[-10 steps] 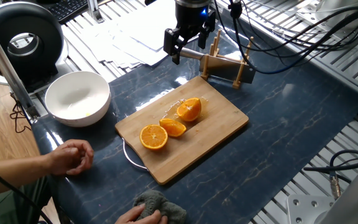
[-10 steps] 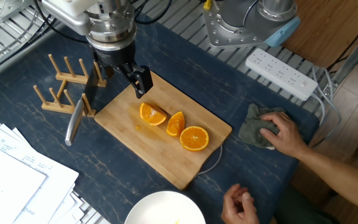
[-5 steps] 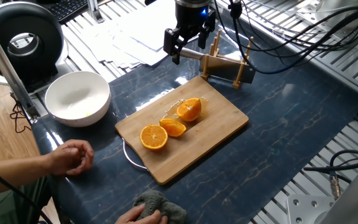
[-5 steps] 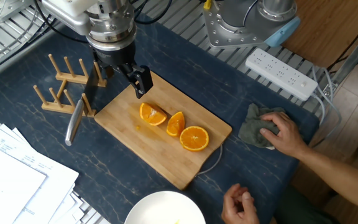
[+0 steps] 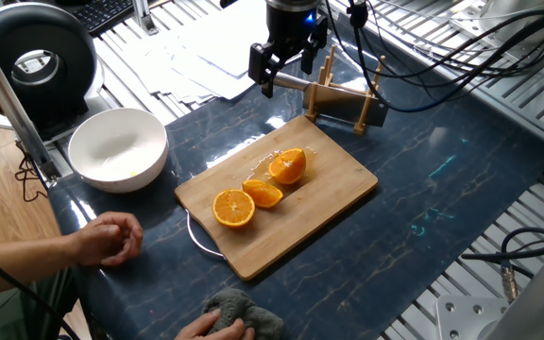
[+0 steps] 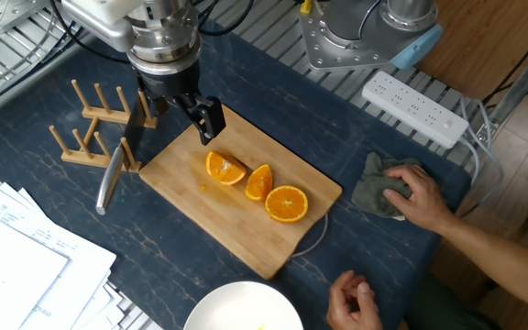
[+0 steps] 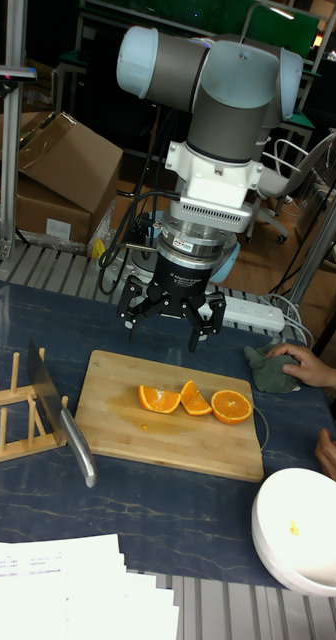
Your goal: Chop the orange
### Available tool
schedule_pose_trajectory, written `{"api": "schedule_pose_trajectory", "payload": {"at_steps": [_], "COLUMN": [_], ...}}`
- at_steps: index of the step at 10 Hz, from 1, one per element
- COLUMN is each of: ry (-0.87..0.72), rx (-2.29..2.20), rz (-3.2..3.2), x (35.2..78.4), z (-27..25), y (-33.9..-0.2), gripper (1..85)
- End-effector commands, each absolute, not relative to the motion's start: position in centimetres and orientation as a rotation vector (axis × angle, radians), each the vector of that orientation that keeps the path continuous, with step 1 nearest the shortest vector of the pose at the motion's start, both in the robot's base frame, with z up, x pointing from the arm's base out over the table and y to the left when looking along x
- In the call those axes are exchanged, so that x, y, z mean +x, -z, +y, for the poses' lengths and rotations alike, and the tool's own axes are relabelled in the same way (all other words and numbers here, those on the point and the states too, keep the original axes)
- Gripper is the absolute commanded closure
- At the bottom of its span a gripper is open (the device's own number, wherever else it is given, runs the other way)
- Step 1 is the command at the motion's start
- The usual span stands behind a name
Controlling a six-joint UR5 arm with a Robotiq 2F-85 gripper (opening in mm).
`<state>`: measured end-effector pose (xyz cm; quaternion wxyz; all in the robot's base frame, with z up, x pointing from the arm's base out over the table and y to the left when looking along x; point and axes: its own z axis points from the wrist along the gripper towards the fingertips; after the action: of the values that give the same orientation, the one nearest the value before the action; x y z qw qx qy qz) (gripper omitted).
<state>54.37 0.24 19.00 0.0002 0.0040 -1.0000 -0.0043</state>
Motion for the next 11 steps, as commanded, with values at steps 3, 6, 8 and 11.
{"api": "schedule_pose_trajectory", "payload": {"at_steps": [3, 6, 8, 11], "ry": [-0.133, -0.146, -0.228, -0.267], "rx": [0.112, 0.118, 0.288, 0.444], "rz": [-2.997, -2.997, -2.974, -3.006], "x": [50.9, 50.9, 51.0, 52.0], "z": [-1.7, -1.8, -5.1, -9.6], "y": [-19.2, -19.1, -19.2, -16.7], "gripper": [84.3, 84.3, 84.3, 84.3]}}
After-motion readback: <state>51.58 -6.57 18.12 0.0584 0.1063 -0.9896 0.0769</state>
